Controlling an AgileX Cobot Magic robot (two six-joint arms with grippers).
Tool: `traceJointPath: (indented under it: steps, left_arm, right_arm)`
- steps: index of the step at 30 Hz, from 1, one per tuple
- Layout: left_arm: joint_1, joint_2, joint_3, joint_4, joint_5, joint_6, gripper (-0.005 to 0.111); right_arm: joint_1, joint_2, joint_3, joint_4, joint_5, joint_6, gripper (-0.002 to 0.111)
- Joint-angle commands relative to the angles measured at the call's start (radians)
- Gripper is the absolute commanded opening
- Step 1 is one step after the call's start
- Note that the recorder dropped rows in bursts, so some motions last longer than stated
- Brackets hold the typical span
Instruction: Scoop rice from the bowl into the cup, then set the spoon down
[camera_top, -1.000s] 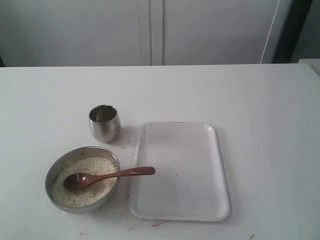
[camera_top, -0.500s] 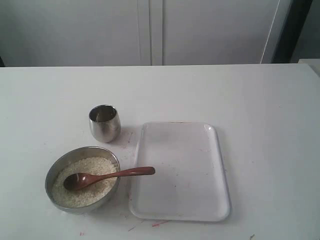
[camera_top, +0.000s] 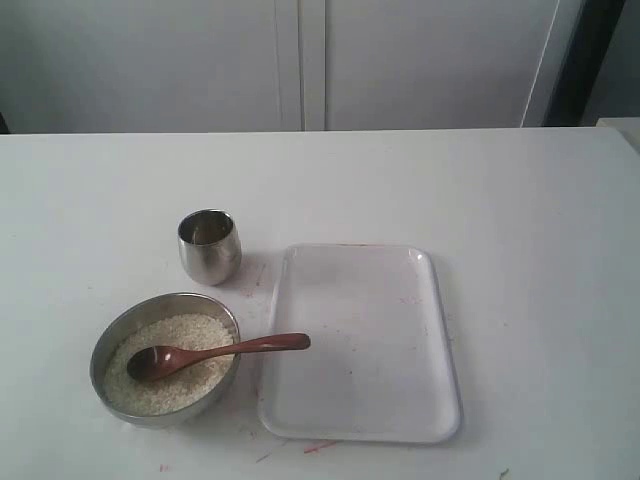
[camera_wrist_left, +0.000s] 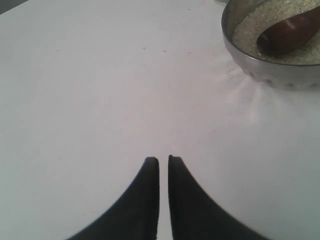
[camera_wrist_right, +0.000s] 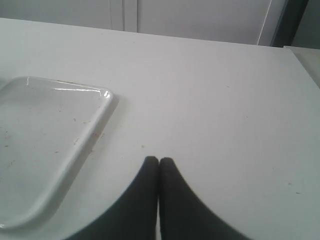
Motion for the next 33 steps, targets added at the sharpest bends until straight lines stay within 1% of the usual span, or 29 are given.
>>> traceJointPath:
  steps: [1, 8, 15, 18, 20, 21, 22, 23, 24, 25, 26, 29, 30, 31, 32, 33]
  left_arm:
    - [-0.004, 0.007, 0.009, -0.006, 0.048, -0.006, 0.014]
    - [-0.004, 0.007, 0.009, -0.006, 0.048, -0.006, 0.014]
    - [-0.004, 0.007, 0.009, -0.006, 0.048, -0.006, 0.014]
    - [-0.004, 0.007, 0.009, -0.006, 0.048, -0.006, 0.014]
    - [-0.004, 0.007, 0.009, -0.006, 0.048, -0.006, 0.014]
    - [-0.004, 0.007, 0.009, -0.006, 0.048, -0.006, 0.014]
    - [-0.004, 0.007, 0.009, -0.006, 0.048, -0.006, 0.014]
    - [-0.004, 0.007, 0.009, -0.006, 0.048, -0.006, 0.014]
    - [-0.004, 0.007, 0.009, -0.006, 0.048, -0.006, 0.014]
    - [-0.004, 0.007, 0.009, -0.006, 0.048, -0.006, 0.014]
    - [-0.004, 0.007, 0.009, -0.006, 0.048, -0.006, 0.014]
    - [-0.004, 0.007, 0.009, -0.006, 0.048, -0.006, 0.014]
    - [-0.004, 0.007, 0.009, -0.006, 0.048, -0.006, 0.014]
    - [-0.004, 0.007, 0.009, -0.006, 0.048, -0.006, 0.014]
    - [-0.004, 0.007, 0.009, -0.006, 0.048, -0.006, 0.014]
    - [-0.004, 0.007, 0.009, -0.006, 0.048, -0.006, 0.014]
  right_arm:
    - [-0.006, -0.004, 0.005, -0.007, -0.007, -0.003, 0.000]
    - [-0.006, -0.004, 0.005, -0.009, -0.007, -0.006, 0.000]
    - [-0.006, -0.004, 0.005, -0.007, -0.051, -0.004, 0.000]
    - [-0.006, -0.004, 0.005, -0.007, -0.102, -0.004, 0.000]
    - [-0.006, -0.004, 0.005, -0.007, -0.210, -0.004, 0.000]
    - [-0.006, -0.004, 0.005, -0.007, -0.304, 0.003, 0.000]
    - [-0.006, -0.004, 0.005, -0.007, -0.346, 0.016, 0.000]
    - [-0.006, -0.004, 0.005, -0.007, -0.456, 0.069, 0.000]
    - [-0.006, -0.004, 0.005, -0.007, -0.500, 0.092, 0.000]
    - [-0.006, -0.004, 0.005, -0.007, -0.603, 0.137, 0.000]
    - [-0.006, -0.004, 0.005, -0.007, -0.680, 0.141, 0.000]
    - [-0.006, -0.004, 0.005, -0.007, -0.777, 0.141, 0.000]
    - [-0.006, -0.004, 0.005, 0.015, -0.839, 0.164, 0.000]
    - [-0.006, -0.004, 0.005, 0.020, -0.872, 0.223, 0.000]
    - [-0.006, -0.004, 0.005, 0.020, -0.925, 0.383, 0.000]
    - [-0.006, -0.004, 0.005, 0.021, -0.950, 0.489, 0.000]
